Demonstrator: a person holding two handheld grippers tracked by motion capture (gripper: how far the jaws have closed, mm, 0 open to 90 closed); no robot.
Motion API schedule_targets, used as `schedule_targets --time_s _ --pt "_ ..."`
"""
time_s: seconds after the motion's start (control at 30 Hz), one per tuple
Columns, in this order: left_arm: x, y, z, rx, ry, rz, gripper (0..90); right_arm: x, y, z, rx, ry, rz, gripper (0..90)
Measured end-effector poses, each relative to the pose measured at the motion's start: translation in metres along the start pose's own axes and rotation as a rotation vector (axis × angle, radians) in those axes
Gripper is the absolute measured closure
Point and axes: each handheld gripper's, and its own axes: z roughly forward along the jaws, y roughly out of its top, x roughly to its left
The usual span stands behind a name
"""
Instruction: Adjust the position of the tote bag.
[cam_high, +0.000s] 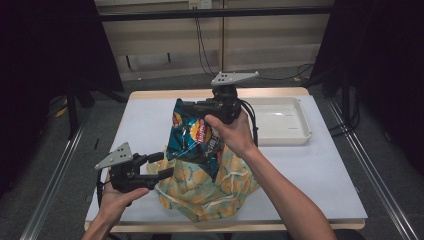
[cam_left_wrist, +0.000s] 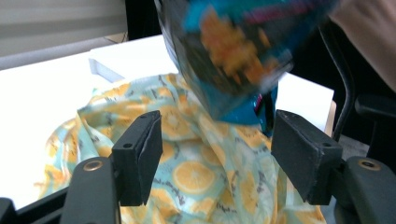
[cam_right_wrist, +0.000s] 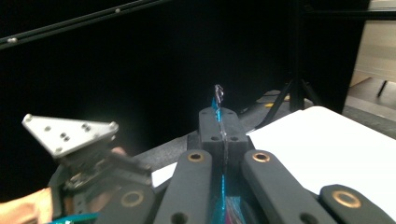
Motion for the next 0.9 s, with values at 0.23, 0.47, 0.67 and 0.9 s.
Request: schedule_targets --time_s 0.23,0.47,0.67,0.9 --pt "-0.011 -0.02 0.002 0.033 0.019 -0.023 26.8 -0.024 0.0 -0.02 -0.033 -0.065 0.025 90.0" --pt "-0.009 -0.031 -0.006 -0.018 0.074 -0.068 13.7 -0.035 0.001 -0.033 -0.053 -0.105 0.034 90.0" --pt "0.0 -0.046 -0.009 -0.002 0.118 -0.084 7.5 -0.051 0.003 -0.047 -0.074 -0.155 0.06 90.0" --pt "-0.006 -0.046 -0.008 0.003 0.118 -0.068 5.6 -0.068 0.006 -0.059 -0.076 -0.201 0.073 90.0"
